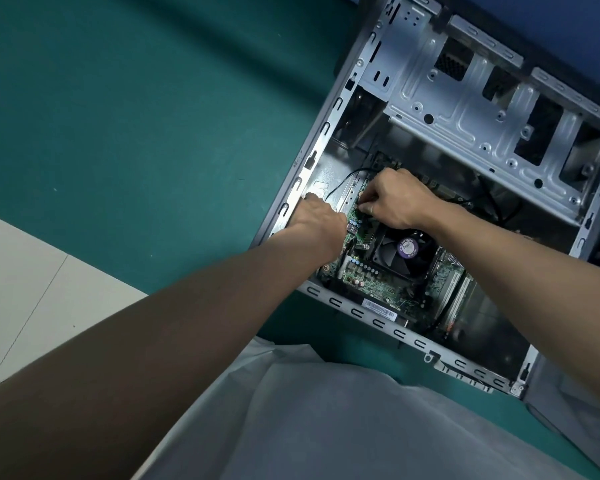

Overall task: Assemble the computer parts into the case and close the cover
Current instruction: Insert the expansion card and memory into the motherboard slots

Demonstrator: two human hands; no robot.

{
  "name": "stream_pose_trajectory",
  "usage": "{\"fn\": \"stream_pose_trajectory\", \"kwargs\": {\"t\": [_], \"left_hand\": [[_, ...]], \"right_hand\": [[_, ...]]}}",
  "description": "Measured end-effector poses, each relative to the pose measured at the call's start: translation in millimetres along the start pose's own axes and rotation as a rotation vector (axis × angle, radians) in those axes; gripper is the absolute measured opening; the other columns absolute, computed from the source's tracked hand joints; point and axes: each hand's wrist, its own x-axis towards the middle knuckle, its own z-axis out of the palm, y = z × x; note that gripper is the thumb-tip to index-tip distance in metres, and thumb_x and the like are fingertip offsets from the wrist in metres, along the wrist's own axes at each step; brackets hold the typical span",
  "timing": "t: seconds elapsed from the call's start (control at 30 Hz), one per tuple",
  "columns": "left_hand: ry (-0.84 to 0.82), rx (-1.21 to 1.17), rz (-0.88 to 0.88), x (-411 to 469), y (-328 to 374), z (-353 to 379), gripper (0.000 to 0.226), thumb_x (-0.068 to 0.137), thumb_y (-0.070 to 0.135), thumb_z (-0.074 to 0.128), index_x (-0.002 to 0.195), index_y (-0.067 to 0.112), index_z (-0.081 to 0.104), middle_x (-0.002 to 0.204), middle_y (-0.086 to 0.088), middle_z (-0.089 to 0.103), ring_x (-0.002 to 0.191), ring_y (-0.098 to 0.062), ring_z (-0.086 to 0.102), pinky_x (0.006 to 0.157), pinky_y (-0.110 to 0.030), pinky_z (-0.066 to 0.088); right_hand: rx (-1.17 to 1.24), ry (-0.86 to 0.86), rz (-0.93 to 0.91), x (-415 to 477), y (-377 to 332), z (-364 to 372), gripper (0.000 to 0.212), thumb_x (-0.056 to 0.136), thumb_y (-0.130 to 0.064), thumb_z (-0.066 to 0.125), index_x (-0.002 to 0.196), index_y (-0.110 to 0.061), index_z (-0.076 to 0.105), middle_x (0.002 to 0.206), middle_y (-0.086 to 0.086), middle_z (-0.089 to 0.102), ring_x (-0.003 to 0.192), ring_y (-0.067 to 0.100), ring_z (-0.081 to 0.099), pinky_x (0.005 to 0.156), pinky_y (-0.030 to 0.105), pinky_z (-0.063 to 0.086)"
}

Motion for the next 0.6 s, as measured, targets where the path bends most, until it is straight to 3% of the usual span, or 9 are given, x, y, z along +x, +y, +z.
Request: {"fn": "stream_pose_trajectory", "kwargs": {"t": [0.13,0.3,0.6], "left_hand": [[-0.013,-0.014,-0.003,0.3,0.5,-2.0,0.04,0.09,0.007,0.045,0.13,0.004,0.04,0.095,-0.014,0.04,0.087,-0.023,0.037,0.073,-0.032,0.033],[-0.023,-0.03,-0.011,-0.6,0.8,-3.4,0.04,0.092,0.011,0.047,0.131,0.006,0.039,0.1,-0.014,0.04,0.089,-0.023,0.037,0.074,-0.032,0.033],[-0.026,-0.043,-0.011,-0.5,1.1,-4.6,0.042,0.093,0.012,0.048,0.133,0.006,0.038,0.109,-0.016,0.045,0.091,-0.024,0.034,0.076,-0.033,0.031]], "right_hand": [[-0.032,0.034,0.025,-4.9,-2.2,4.0,0.023,0.083,-0.037,0.071,0.099,-0.021,0.073,0.102,0.005,0.07,0.098,0.027,0.062,0.089,0.039,0.051],[-0.025,0.147,0.046,-6.8,-3.3,8.4,0.017,0.086,-0.032,0.069,0.099,-0.023,0.073,0.101,0.007,0.071,0.094,0.027,0.062,0.077,0.032,0.044],[-0.101,0.145,0.056,-1.4,-8.7,9.4,0.011,0.083,-0.025,0.07,0.093,-0.023,0.073,0.093,0.006,0.068,0.071,0.023,0.051,0.067,0.031,0.041]]}}
